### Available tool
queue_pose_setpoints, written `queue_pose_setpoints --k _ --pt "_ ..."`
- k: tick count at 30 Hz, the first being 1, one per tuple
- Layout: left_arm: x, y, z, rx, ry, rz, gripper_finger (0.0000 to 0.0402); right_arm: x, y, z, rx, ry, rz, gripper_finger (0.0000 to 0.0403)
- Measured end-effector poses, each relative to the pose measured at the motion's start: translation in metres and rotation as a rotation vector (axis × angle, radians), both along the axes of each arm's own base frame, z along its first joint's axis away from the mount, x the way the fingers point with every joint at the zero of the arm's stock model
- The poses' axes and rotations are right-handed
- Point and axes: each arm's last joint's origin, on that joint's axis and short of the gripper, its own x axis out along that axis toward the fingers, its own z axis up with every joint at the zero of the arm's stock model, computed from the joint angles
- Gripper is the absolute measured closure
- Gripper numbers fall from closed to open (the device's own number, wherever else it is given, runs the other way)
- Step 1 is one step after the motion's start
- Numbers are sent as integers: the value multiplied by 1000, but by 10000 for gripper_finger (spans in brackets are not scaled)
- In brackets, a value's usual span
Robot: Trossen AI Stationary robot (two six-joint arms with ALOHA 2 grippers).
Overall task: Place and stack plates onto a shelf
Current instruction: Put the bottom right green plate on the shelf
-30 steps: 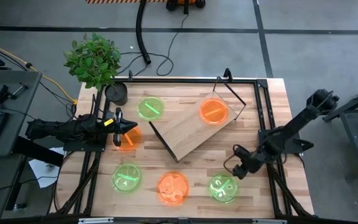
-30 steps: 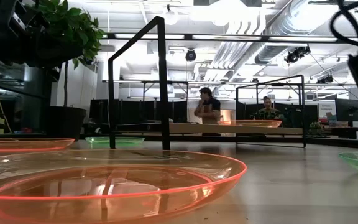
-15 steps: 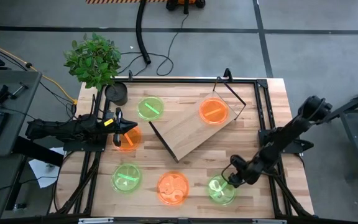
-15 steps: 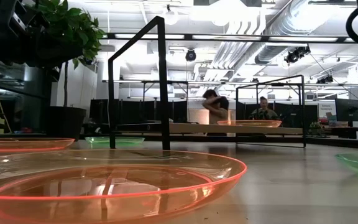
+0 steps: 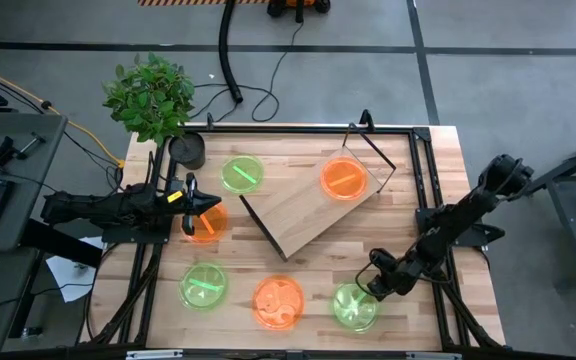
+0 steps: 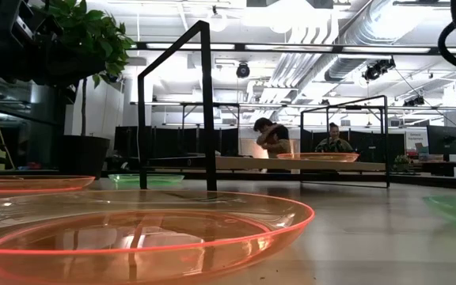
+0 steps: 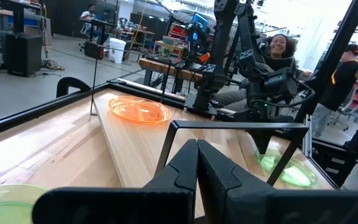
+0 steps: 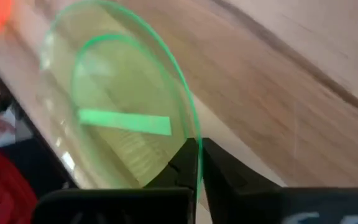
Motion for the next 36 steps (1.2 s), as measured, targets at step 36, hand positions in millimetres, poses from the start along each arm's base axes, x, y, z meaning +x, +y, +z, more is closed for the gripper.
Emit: queue_pose_setpoints --k 36 --pt "0 0 0 0 -1 0 401 72 -143 75 -258 -487 -825 403"
